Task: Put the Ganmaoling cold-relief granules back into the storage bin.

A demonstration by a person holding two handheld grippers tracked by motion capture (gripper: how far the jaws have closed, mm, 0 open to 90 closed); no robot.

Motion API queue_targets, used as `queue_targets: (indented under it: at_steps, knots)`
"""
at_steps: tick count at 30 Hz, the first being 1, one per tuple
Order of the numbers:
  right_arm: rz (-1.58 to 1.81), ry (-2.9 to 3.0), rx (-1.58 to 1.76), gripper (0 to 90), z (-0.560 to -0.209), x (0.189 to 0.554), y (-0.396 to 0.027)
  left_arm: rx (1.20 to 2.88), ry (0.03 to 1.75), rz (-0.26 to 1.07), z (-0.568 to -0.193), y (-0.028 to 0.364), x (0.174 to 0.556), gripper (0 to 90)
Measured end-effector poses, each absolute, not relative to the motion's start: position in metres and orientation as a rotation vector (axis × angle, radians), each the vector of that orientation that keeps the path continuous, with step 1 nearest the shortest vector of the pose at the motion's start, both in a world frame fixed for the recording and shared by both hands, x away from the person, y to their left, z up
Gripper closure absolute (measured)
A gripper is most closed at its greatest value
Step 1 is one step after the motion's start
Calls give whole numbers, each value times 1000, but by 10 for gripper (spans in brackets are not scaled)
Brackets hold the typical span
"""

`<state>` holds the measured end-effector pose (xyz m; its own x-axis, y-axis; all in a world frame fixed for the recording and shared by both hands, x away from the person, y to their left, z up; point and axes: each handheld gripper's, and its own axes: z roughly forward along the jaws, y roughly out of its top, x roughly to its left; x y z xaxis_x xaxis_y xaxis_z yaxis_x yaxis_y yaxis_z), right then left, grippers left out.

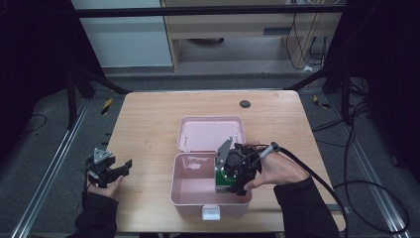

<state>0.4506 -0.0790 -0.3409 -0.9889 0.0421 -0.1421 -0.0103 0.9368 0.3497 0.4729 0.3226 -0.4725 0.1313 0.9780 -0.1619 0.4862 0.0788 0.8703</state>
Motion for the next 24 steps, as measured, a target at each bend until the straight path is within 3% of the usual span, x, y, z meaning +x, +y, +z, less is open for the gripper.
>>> queue_targets:
  at_steps: [24]
  knots:
    - [438, 3010, 57, 155, -372, 458, -78, 1536, 1481, 710, -473, 322, 473, 308]
